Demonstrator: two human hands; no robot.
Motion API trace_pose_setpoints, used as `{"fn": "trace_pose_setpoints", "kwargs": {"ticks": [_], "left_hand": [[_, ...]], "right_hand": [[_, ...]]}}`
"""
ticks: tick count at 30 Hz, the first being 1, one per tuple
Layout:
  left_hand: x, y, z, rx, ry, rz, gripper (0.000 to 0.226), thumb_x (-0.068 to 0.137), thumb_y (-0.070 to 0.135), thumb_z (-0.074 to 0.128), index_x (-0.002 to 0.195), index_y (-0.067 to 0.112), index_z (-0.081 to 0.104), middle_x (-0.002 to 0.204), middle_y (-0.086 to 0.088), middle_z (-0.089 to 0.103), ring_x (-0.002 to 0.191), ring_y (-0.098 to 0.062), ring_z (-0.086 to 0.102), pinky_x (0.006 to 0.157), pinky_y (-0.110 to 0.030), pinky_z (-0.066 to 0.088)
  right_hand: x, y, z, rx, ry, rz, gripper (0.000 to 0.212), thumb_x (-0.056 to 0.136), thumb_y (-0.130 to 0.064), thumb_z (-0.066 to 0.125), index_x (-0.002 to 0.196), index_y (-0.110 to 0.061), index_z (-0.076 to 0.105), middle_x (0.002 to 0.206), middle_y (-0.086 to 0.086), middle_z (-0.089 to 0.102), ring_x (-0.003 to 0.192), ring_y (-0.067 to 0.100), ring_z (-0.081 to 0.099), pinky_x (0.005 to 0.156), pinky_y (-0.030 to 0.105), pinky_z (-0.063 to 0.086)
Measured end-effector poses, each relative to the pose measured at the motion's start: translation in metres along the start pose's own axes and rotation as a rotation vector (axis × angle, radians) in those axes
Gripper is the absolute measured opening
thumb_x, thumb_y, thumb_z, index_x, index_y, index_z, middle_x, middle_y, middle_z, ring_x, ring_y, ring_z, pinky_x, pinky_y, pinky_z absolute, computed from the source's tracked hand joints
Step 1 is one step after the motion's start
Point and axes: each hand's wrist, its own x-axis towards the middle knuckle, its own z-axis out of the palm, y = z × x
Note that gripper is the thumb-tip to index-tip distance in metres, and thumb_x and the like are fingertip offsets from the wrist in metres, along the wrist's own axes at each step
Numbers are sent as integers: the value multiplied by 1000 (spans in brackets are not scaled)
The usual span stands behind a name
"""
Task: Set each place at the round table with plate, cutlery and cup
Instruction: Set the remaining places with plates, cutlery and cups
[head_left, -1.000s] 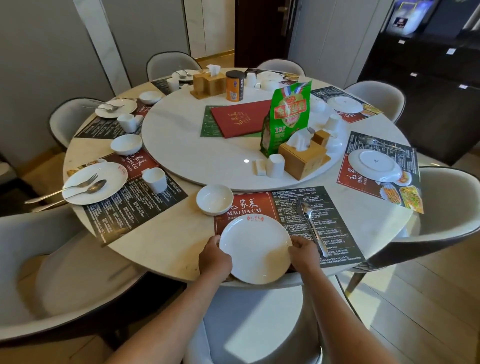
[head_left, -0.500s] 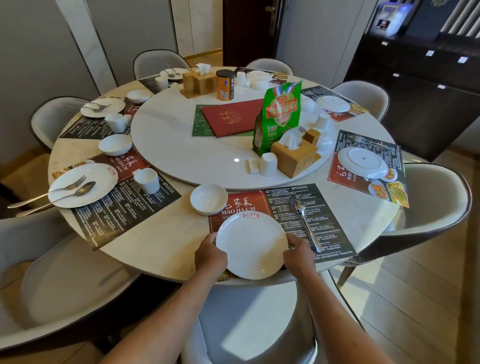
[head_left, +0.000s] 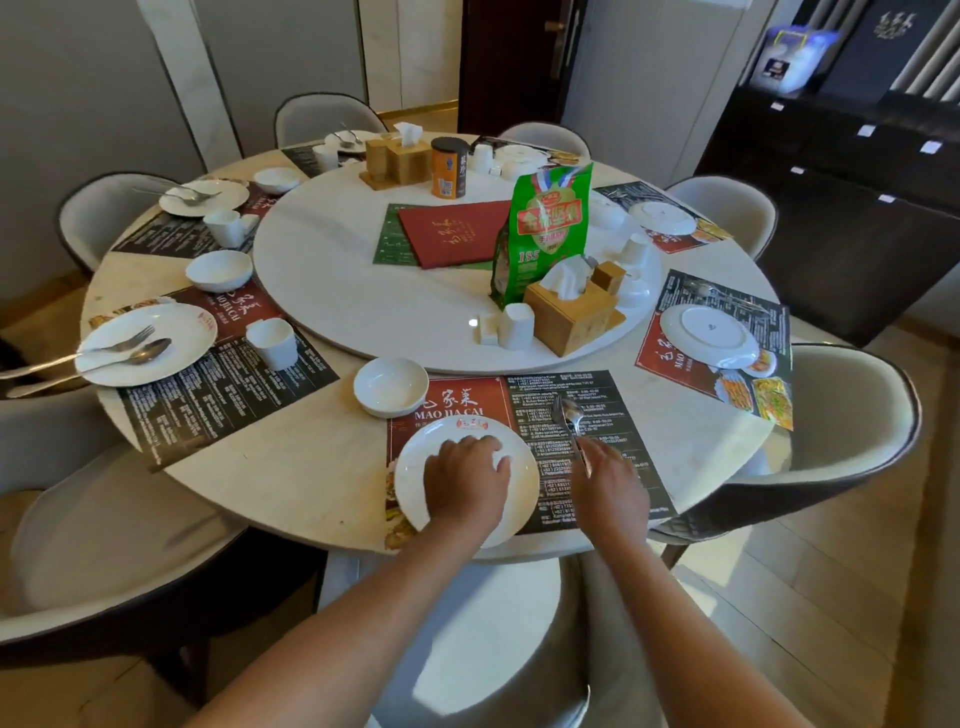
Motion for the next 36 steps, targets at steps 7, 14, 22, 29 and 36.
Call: {"fn": "trace_pose_setpoints", "kwargs": {"ticks": [7, 14, 22, 29, 36], "left_hand": [[26, 82, 47, 20, -12, -127, 22, 95, 38, 61, 87, 21, 72, 83, 3, 71, 76, -23, 67, 60, -29, 45], [53, 128, 100, 67, -109, -404, 13, 93, 27, 64, 88, 16, 69, 90, -5, 72, 81, -28, 68, 63, -32, 49], [59, 140, 118, 49, -125, -592, 8, 91, 22, 70, 93, 16, 65, 93, -3, 70, 77, -24, 62, 61, -33, 45], [64, 144, 122, -111, -130, -734, 10, 89, 20, 71, 93, 15, 63, 90, -3, 69, 76, -22, 64, 61, -31, 51], [54, 140, 113, -69, -53, -713, 14, 97, 26, 61, 93, 13, 64, 92, -5, 69, 77, -23, 63, 64, -32, 50]], "right_hand": [[45, 50, -5, -13, -138, -147, 38, 102, -27, 45, 139, -28, 54, 142, -4, 56, 122, 25, 54, 88, 38, 52], [86, 94, 2, -94, -287, -334, 42, 97, -17, 46, 135, -29, 58, 137, -6, 59, 115, 25, 59, 79, 36, 56], [102, 110, -1, -105, -343, -433, 33, 94, -18, 52, 122, -28, 66, 125, -11, 66, 113, 18, 60, 82, 32, 53], [105, 115, -5, -93, -403, -483, 42, 94, -16, 51, 132, -28, 62, 140, -14, 57, 127, 16, 51, 93, 32, 52], [102, 115, -9, -40, -402, -463, 37, 95, -18, 52, 129, -27, 61, 135, -9, 60, 119, 18, 59, 89, 35, 54]]}}
